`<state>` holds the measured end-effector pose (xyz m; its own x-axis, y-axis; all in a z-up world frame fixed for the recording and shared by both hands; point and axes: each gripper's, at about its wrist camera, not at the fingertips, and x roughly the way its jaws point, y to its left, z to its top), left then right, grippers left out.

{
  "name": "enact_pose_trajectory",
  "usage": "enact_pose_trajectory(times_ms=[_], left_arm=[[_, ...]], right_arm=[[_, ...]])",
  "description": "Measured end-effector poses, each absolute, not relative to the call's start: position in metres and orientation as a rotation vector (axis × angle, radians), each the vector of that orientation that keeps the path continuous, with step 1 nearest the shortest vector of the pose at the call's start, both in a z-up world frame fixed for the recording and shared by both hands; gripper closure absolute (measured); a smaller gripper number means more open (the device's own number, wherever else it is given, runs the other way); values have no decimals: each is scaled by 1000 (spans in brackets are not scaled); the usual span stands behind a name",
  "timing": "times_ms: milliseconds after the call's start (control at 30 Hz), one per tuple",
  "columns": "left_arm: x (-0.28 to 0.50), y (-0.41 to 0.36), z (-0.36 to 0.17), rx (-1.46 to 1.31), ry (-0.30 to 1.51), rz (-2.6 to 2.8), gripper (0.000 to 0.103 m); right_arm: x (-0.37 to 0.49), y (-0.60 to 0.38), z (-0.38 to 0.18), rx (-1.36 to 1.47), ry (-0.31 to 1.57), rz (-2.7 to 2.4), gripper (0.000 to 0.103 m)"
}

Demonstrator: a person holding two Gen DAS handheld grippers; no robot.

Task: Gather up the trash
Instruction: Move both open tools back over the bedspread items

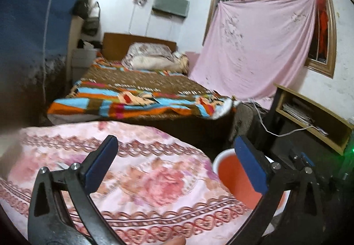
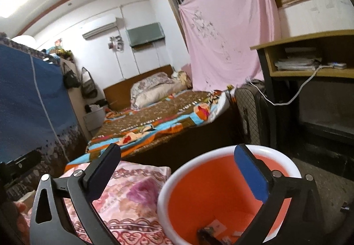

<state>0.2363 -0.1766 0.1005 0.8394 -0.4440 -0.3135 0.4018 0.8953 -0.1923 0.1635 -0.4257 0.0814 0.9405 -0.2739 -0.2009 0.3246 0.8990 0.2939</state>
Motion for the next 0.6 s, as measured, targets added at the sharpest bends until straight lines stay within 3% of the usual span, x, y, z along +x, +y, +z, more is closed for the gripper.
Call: enact_pose_trajectory(times_ms=[600], left_arm=[[211,-95,92,-53,219,-217,12]], right_arm=[[166,-340,93,232,19,-142,0]])
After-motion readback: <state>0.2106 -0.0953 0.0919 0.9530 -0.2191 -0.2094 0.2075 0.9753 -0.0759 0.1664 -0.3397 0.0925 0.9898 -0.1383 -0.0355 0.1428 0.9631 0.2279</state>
